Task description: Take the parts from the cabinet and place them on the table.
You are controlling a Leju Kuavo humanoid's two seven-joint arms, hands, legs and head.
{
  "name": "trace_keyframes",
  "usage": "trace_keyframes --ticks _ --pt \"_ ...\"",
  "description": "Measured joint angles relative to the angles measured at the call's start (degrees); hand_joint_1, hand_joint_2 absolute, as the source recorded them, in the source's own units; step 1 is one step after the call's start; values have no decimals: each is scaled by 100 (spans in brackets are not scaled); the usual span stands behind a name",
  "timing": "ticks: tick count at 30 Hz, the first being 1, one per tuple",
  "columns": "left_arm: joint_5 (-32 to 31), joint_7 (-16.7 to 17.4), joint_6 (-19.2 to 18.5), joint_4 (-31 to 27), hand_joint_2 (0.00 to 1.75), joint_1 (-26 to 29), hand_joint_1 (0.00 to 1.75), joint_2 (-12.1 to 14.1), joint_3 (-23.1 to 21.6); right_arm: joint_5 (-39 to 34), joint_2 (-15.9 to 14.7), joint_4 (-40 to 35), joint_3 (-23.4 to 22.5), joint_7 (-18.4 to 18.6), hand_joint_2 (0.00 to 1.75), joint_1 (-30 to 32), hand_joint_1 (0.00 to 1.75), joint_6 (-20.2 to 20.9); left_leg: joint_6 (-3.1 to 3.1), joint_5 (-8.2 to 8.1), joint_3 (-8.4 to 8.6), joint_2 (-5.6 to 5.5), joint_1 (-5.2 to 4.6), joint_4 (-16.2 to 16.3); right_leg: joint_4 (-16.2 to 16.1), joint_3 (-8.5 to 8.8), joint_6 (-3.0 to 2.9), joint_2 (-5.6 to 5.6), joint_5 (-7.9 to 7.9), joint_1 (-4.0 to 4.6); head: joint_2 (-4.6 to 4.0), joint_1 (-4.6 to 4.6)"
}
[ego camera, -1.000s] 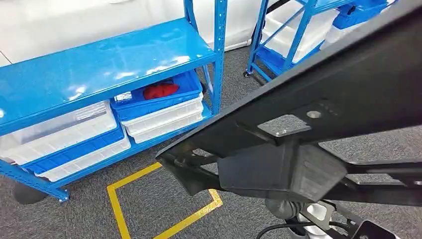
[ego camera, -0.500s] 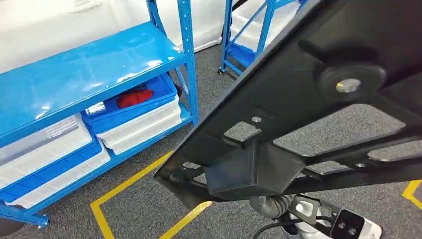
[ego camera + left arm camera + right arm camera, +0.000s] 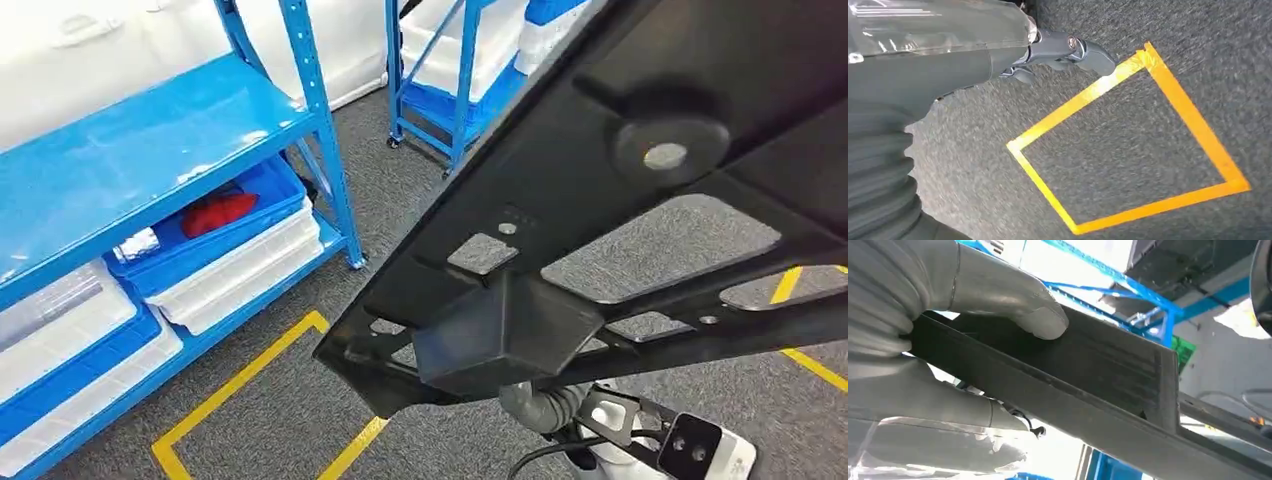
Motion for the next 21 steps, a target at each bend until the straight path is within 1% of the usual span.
trace_keyframes --ticks 1,2,3,4,5,6,7,8,9,10,11,12,13,14,15,16,17,18,19,20,21 --pt "2 9 13 0 175 -14 0 0 13 -2 9 20 0 0 175 -7 175 48 -37 -11 26 57 0 -7 -35 6 -40 60 20 -9 0 0" --pt "2 17 35 -2 175 -24 0 13 39 2 39 42 2 0 175 -13 175 98 -82 -81 10 -102 41 49 -80 39 -85 100 51 -57 0 -2" --pt "2 17 48 -2 175 -21 0 17 53 2 72 63 7 2 175 -53 175 109 -87 -226 -66 -336 46 237 -90 40 -110 149 59 -54 0 0" --pt "2 13 65 -2 175 -11 0 26 85 -2 124 98 22 0 175 -98 175 109 -84 -459 -253 -464 55 640 -88 30 -150 195 63 -52 0 -2" --pt "2 -7 70 -2 175 6 0 53 121 -18 155 129 35 2 175 -129 175 109 -91 -705 -509 -524 50 1174 -88 26 -165 269 67 -44 0 -2" --pt "2 -39 68 -2 175 30 0 72 147 -50 172 170 50 2 175 -145 175 107 -99 -862 -737 -544 50 1636 -84 23 -167 342 68 -34 0 -2" --pt "4 -66 65 -2 175 43 0 90 166 -74 190 209 59 2 175 -150 175 107 -100 -873 -868 -544 51 1872 -78 24 -167 407 68 -30 0 -2" --pt "2 -102 57 -2 175 46 0 98 175 -107 207 242 65 2 175 -160 175 109 -95 -748 -872 -547 51 1822 -69 29 -166 470 67 -31 0 -2" --pt "2 -124 46 -2 175 41 0 103 179 -138 227 269 83 2 175 -187 175 124 -87 -520 -767 -551 53 1535 -55 30 -164 538 65 -31 0 -2" --pt "2 -142 33 -7 175 35 0 116 186 -146 251 290 114 0 175 -231 175 141 -74 -223 -565 -582 60 1044 -33 30 -152 616 57 -33 0 -2" --pt "2 -142 31 -11 175 29 0 125 199 -146 282 310 133 2 175 -275 175 135 -53 58 -319 -703 72 484 -4 29 -133 688 43 -38 0 -2" --pt "2 -133 31 -15 175 27 0 138 208 -138 304 332 149 0 175 -296 175 85 -21 49 -206 -960 74 214 22 11 -102 744 27 -26 0 0" --pt "2 -109 33 -15 175 28 0 144 208 -101 310 354 162 2 175 -316 175 37 -24 33 -178 -952 85 111 65 -22 -73 800 21 -17 0 0" --pt "2 -96 35 -15 175 22 0 149 208 -75 319 374 168 0 175 -316 175 -9 -12 38 -174 -909 62 132 48 -45 -32 828 43 -40 0 0" --pt "0 -96 39 -20 175 5 0 157 208 -48 319 393 168 0 175 -309 175 -53 12 43 -177 -882 42 146 32 -54 4 879 59 -55 0 -2" --pt "2 -103 50 -24 175 -19 0 173 208 -33 319 402 168 0 175 -311 175 -73 52 64 -173 -831 39 125 19 -59 53 934 76 -60 0 0" --pt "15 -129 48 -26 175 -28 0 177 208 -22 319 402 168 0 175 -306 175 -81 114 108 -156 -751 90 60 63 -70 72 813 40 -52 0 0" --pt "-2 -168 28 -35 175 -34 0 197 208 -28 319 402 168 2 175 -321 175 -83 143 114 -145 -692 81 45 211 -136 95 499 -75 -24 0 0" --pt "2 -217 11 -35 175 -28 0 206 208 -37 323 406 168 0 175 -330 175 -81 172 112 -146 -631 72 44 542 -303 113 349 -284 -31 0 0" --pt "2 -243 -4 -37 175 -14 0 230 208 -52 332 417 168 0 175 -329 175 -83 179 107 -148 -565 63 45 988 -519 133 293 -507 -47 0 0" --pt "2 -258 -11 -42 175 -1 0 255 208 -61 332 439 168 0 175 -329 175 -88 185 103 -149 -492 57 45 1437 -738 148 276 -685 -60 0 0"
